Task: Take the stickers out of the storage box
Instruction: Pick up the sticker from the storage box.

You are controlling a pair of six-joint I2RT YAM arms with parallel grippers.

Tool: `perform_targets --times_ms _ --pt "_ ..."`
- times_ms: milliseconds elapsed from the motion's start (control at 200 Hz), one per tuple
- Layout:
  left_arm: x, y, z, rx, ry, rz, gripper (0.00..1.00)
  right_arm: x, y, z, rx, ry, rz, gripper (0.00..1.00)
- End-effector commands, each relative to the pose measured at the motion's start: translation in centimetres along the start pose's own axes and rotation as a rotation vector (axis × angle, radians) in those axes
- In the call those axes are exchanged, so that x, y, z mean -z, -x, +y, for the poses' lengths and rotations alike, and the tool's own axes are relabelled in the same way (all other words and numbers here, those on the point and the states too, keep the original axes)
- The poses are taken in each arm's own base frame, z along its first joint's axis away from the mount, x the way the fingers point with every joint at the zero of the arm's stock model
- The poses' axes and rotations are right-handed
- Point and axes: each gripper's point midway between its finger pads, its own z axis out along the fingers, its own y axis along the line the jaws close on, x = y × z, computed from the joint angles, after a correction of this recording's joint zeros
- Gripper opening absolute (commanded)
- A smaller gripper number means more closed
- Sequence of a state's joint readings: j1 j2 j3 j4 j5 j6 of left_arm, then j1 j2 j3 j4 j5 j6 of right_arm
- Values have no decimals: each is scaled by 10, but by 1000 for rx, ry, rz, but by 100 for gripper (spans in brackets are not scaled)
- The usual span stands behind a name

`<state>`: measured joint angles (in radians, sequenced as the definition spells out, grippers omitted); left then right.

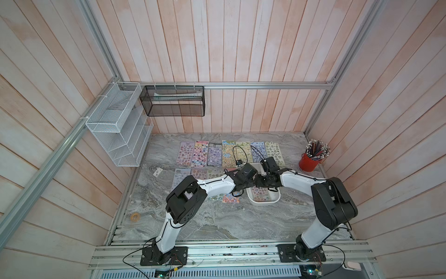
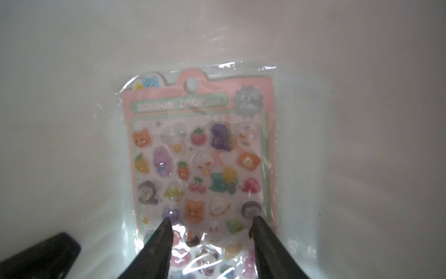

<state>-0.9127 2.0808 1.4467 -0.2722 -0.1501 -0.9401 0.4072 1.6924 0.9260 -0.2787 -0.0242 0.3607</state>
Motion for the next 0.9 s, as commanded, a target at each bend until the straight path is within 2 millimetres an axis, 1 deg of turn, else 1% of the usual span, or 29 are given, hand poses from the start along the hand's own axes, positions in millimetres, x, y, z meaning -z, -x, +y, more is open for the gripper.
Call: perform_targets --times_ms 0,35,105,210,310,360,415,480,595,665,800,895 --pt "4 -12 6 -2 10 39 0 -16 -28 -11 10 -38 100 63" --pt "4 -12 6 -2 8 39 0 -14 -25 -10 12 -34 90 65" --pt "4 -13 6 -5 9 41 0 -8 -18 -7 14 -24 62 67" --pt "4 -14 7 -7 11 41 0 11 0 3 8 17 -1 66" --pt "5 -13 8 -8 13 40 0 32 16 9 6 37 -57 60" --pt "5 -12 8 -9 13 38 0 40 21 9 4 36 -73 57" --pt "6 -12 8 -9 14 37 0 46 25 6 5 21 -83 53" --pt "6 -12 8 -10 13 36 0 48 27 -3 3 -25 -91 48" --pt "8 -11 7 -12 10 33 0 39 21 -22 11 -119 -68 36" --pt "8 -10 7 -12 11 31 0 30 13 -25 15 -135 -39 33" --pt "11 -9 6 -18 10 28 0 10 0 -33 38 -208 5 33" --pt "12 -8 6 -22 12 24 0 0 -7 -37 51 -241 27 38"
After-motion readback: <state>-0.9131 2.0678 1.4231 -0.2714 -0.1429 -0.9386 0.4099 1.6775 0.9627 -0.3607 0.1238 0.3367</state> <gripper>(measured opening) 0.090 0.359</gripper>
